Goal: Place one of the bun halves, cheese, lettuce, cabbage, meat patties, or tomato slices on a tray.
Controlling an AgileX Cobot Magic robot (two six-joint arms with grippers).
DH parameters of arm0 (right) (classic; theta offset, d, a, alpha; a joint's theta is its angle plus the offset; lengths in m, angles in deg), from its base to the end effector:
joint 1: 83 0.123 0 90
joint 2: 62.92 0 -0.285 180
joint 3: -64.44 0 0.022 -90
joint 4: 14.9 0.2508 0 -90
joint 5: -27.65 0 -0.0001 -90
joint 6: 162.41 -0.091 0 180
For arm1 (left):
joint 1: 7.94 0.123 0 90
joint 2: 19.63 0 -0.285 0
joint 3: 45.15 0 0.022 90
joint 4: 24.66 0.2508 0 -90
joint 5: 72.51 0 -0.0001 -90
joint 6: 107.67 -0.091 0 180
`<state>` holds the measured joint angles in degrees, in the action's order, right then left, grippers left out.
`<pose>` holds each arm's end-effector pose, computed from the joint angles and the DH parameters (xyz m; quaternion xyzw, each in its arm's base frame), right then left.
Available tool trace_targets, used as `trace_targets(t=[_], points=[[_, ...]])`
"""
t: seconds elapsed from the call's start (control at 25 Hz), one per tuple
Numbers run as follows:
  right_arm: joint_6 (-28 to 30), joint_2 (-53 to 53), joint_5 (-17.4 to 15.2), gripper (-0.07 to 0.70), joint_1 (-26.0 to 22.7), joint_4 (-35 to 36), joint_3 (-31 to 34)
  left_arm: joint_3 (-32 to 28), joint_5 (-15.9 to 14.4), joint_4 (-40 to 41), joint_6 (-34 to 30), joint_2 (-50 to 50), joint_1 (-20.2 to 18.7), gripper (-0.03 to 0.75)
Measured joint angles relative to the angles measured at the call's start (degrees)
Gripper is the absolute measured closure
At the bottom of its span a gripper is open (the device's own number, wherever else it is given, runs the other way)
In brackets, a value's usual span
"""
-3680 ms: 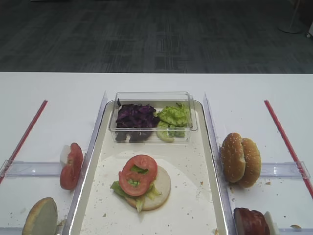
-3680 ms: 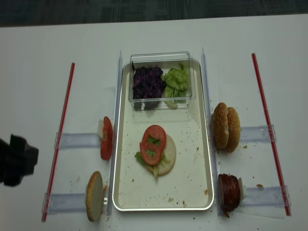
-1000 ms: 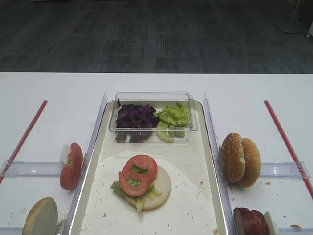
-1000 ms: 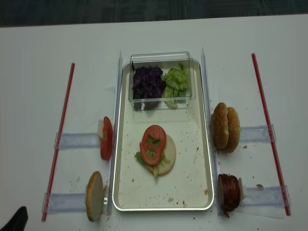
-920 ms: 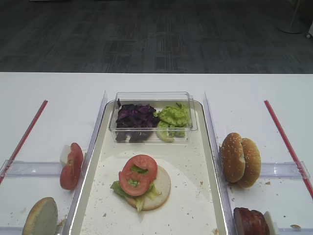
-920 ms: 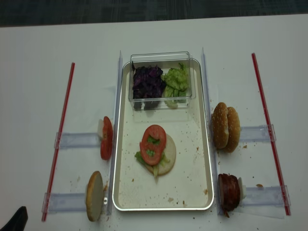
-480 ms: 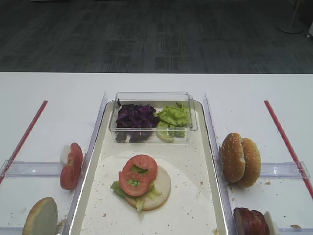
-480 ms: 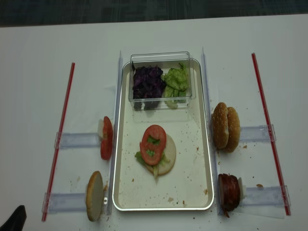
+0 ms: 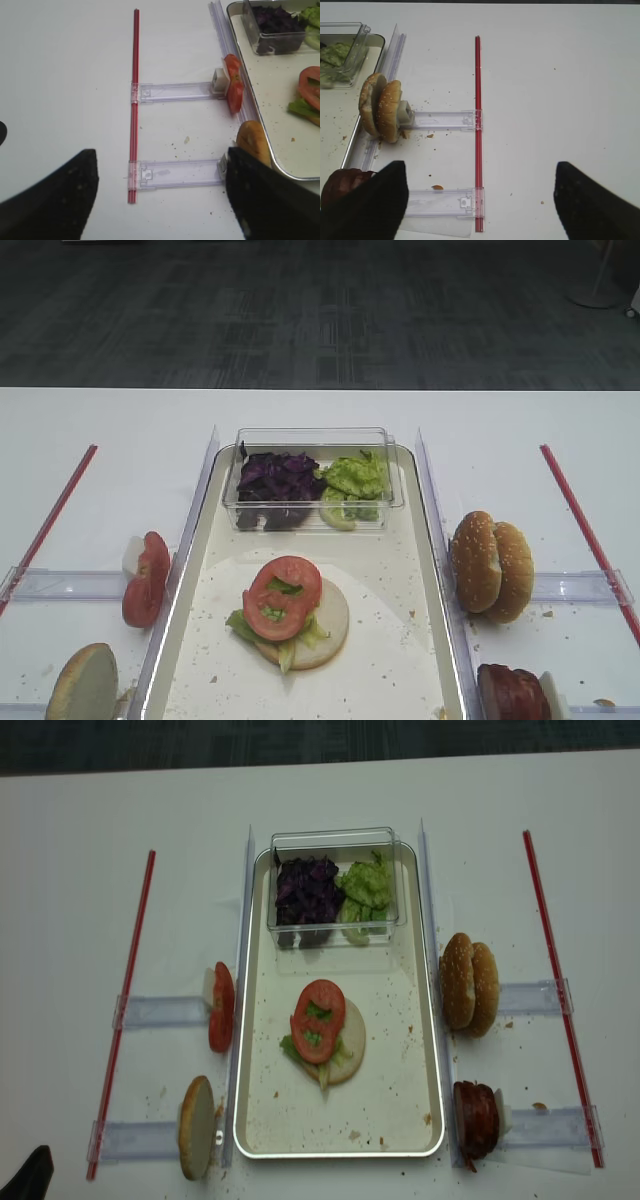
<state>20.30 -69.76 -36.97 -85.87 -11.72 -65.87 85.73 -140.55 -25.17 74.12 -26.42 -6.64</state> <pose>-0.0079 0.0050 0.2666 -0.0007 0.8707 0.0037 0.4919 -0.0122 -0.0010 0.2646 -0.0233 0.8824 -0.0064 0.4698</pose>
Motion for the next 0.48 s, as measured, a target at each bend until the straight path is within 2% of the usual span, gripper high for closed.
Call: trace_targets(t=[0.48], points=[[0.0, 0.0, 0.0, 0.018, 0.0, 0.0, 0.0, 0.0, 0.0, 0.0, 0.0, 0.0, 0.0, 0.224]])
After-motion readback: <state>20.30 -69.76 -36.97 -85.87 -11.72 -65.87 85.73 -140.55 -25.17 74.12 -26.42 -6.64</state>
